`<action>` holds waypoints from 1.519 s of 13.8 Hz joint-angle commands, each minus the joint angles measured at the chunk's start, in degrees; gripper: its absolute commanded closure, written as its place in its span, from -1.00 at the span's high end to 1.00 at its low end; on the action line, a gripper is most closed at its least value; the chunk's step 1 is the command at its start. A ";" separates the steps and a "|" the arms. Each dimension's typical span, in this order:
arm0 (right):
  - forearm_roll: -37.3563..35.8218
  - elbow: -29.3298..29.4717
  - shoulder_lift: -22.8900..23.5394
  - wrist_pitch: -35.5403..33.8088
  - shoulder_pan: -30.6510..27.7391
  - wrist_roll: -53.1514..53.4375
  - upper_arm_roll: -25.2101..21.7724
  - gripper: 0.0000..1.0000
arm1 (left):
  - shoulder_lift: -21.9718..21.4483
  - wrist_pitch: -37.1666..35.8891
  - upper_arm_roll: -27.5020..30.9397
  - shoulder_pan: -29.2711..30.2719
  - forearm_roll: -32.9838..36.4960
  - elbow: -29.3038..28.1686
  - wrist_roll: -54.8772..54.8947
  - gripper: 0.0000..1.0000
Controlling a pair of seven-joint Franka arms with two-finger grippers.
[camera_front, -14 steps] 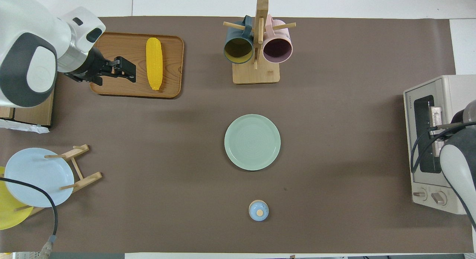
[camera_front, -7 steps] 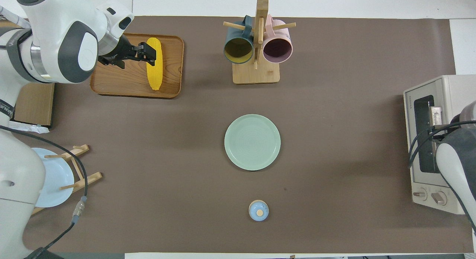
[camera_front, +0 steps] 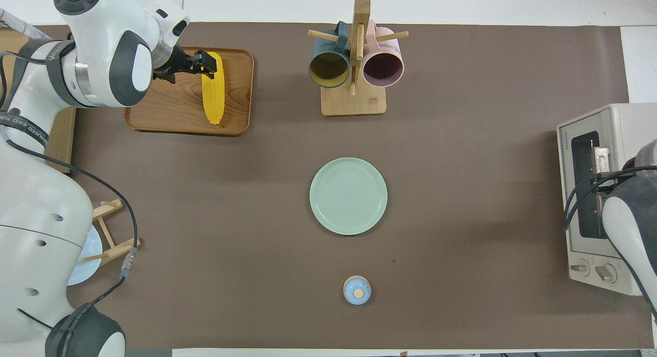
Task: Put corn in oven
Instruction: 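Reach the left gripper over the yellow corn on the wooden tray, then close the left gripper on the corn while the right gripper approaches the oven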
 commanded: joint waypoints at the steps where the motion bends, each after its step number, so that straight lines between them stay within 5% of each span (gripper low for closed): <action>1: 0.51 -2.34 0.04 2.99 -0.96 1.02 0.67 -1.00 | 3.17 2.55 1.32 -1.74 1.20 0.97 -0.67 1.00; 16: 8.95 -3.48 2.06 6.25 -0.17 1.19 0.76 -1.00 | 3.89 8.34 1.14 -2.35 1.39 -1.48 -0.23 1.00; 21: 9.22 -3.57 4.17 8.97 -0.17 1.37 0.76 -1.00 | 3.10 11.52 1.14 -2.27 1.39 -4.48 -0.15 0.71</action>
